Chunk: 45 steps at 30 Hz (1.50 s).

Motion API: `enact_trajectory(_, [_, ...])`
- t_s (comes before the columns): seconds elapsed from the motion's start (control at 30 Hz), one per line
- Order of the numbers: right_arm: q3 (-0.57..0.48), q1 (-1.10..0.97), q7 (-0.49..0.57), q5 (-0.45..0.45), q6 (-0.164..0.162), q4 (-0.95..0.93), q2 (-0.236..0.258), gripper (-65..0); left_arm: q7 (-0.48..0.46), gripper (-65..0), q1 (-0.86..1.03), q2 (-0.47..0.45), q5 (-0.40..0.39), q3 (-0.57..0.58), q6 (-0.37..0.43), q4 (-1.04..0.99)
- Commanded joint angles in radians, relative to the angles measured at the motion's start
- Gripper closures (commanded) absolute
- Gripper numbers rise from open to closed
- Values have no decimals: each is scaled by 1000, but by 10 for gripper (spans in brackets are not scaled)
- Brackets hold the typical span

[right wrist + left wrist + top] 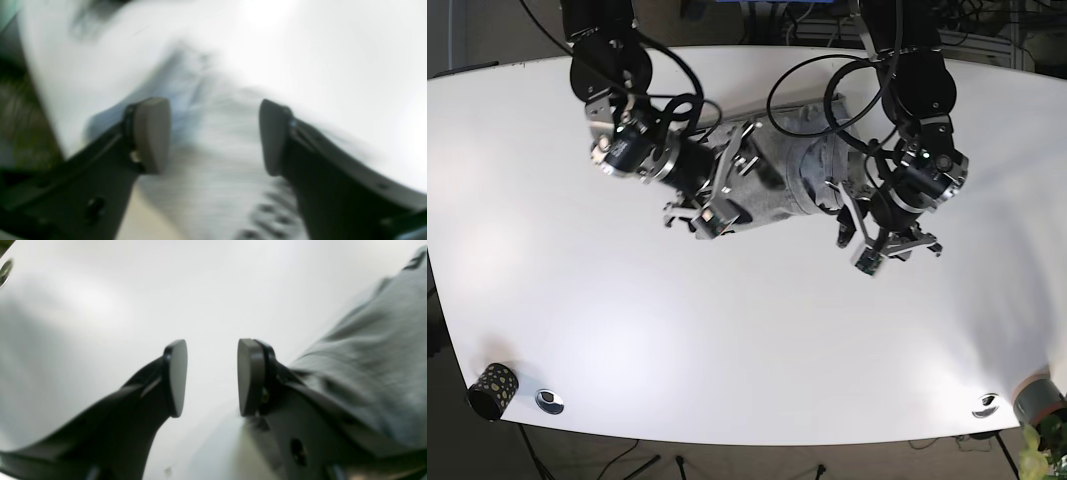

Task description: Fold the T-shirt properly

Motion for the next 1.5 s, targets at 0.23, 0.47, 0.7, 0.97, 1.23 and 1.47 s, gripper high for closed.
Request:
enact_trajectory(0.23, [46, 175, 29, 11, 8, -237, 38, -76, -13, -231, 99, 17, -17, 142, 2, 24])
enact_trajectory(0.47, [44, 210, 118, -26, 8, -423, 32, -63, -13, -231, 234, -38, -17, 147, 2, 44])
enact_trajectory(0.7, [42, 212, 219, -115, 66, -544, 32, -63, -21, -231, 256, -138, -17, 142, 2, -32])
enact_trajectory(0.97, [46, 204, 236, -141, 97, -555, 60, -60, -157, -231, 108, -234, -17, 145, 2, -279])
enact_trajectory(1.23, [46, 149, 230, -145, 106, -449, 75, -60, -265, -231, -189, -292, -17, 159, 2, -610])
enact_trajectory(1.47, [41, 80, 230, -150, 103, -403, 25, -60, -300, -231, -421, -299, -20, 185, 2, -739])
